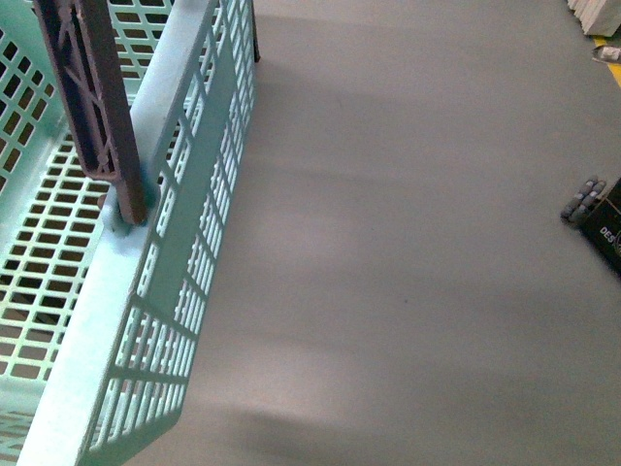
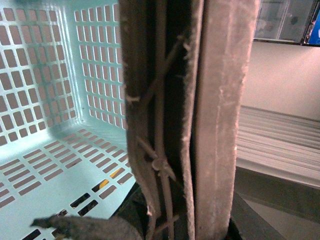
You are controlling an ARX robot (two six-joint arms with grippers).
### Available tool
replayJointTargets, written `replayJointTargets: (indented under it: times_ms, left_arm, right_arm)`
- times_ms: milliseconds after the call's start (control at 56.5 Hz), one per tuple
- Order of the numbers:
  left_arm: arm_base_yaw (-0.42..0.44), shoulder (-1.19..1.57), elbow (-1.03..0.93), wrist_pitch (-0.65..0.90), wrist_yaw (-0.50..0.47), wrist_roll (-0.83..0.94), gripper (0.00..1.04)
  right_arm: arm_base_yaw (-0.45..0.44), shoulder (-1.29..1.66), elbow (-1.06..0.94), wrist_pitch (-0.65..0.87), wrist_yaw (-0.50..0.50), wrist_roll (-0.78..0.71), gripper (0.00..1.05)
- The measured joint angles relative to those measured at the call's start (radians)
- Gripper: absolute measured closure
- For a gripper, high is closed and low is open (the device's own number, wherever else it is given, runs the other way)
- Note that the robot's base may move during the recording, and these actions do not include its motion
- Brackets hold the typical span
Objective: Pick mango and avocado into basket
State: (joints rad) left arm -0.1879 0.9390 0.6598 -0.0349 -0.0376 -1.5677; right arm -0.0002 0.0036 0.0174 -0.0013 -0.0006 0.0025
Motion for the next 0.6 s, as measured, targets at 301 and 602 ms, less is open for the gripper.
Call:
replayJointTargets:
  times_ms: [301,602]
  left_arm:
    - [0.000,0.000,0.000,0.000,0.000,0.000,0.87]
    - [0.000,0.000,0.002,0.000,0.000,0.000,0.87]
  right_arm:
    - [0.000,0.000,0.000,0.000,0.000,0.000,0.09]
    - [0.000,0.000,0.000,0.000,0.000,0.000,0.09]
